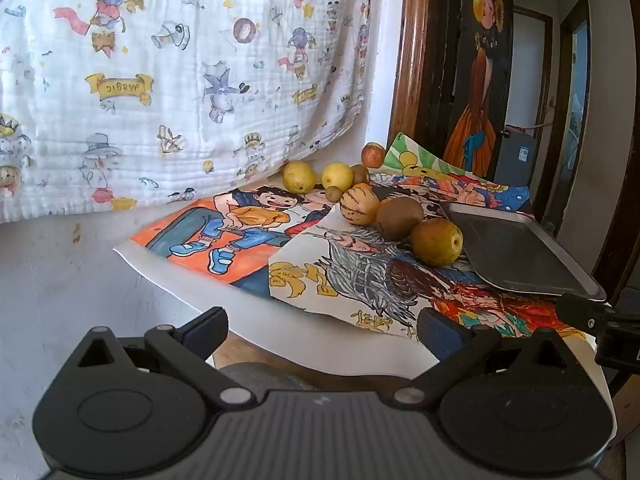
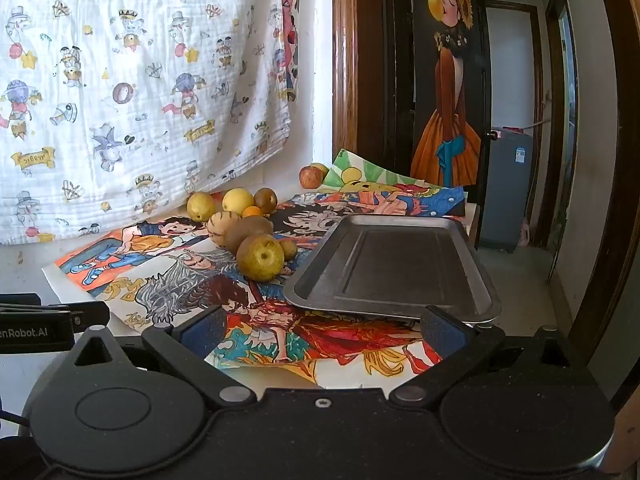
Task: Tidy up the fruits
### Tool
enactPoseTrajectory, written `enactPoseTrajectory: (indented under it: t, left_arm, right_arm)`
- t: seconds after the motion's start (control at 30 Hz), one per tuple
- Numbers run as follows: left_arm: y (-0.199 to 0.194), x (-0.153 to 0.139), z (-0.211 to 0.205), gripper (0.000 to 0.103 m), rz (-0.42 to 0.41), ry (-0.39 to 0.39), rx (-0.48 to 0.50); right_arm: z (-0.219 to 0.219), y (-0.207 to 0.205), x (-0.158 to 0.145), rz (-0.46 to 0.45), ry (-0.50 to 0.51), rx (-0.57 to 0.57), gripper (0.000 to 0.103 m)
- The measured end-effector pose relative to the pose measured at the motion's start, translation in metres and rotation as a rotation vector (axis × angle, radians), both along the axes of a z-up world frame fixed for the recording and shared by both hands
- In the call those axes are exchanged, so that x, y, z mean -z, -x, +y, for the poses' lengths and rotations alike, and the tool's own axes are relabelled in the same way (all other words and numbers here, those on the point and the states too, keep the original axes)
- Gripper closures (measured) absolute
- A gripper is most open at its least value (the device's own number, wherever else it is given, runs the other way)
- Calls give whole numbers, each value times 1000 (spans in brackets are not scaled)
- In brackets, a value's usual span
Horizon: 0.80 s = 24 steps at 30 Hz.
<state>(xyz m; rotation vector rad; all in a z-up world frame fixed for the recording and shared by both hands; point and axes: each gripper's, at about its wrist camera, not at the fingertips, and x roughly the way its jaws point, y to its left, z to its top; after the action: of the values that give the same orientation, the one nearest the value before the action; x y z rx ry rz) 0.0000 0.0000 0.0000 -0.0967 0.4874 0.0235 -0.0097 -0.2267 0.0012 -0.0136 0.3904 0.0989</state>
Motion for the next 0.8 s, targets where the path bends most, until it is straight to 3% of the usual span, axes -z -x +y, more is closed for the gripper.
enactPoseTrajectory:
  t: [0.8]
  left_arm:
    - [0, 0, 0, 0, 8, 4, 0]
  right_arm:
    - [0, 0, 0, 6, 0, 0, 0]
